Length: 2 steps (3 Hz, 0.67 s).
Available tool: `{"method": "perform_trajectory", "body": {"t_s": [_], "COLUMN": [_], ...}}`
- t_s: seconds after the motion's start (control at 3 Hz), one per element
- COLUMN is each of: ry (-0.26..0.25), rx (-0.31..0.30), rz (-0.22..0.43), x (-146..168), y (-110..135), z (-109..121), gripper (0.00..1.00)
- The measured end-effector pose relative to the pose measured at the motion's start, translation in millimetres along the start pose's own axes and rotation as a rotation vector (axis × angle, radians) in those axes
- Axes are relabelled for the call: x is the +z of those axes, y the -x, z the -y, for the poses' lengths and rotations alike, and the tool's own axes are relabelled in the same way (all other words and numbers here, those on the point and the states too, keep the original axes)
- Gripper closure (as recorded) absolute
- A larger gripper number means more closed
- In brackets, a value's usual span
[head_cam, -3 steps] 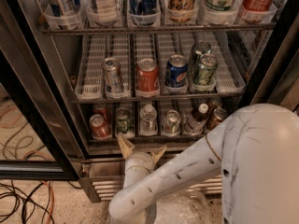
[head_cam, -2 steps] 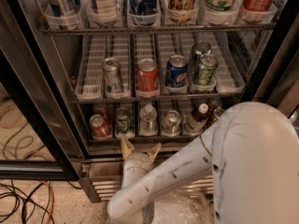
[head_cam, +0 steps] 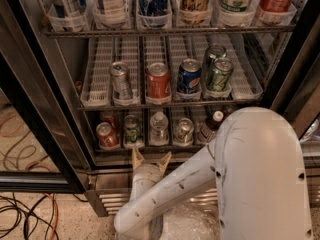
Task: Pick water bottle from bottom shelf of fridge
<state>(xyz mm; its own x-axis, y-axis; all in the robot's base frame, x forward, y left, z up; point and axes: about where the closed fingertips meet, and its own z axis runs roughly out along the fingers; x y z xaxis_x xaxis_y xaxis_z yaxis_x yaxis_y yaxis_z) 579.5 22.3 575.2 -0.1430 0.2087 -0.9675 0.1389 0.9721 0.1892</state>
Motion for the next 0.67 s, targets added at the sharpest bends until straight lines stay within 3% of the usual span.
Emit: {"method": "perform_trajectory", "body": {"t_s": [0.67], "ry": [0.0], "rx": [-0.067], "rz": [0.06], "x": [19], "y": [13], "z": [0], "gripper": [0.23]}}
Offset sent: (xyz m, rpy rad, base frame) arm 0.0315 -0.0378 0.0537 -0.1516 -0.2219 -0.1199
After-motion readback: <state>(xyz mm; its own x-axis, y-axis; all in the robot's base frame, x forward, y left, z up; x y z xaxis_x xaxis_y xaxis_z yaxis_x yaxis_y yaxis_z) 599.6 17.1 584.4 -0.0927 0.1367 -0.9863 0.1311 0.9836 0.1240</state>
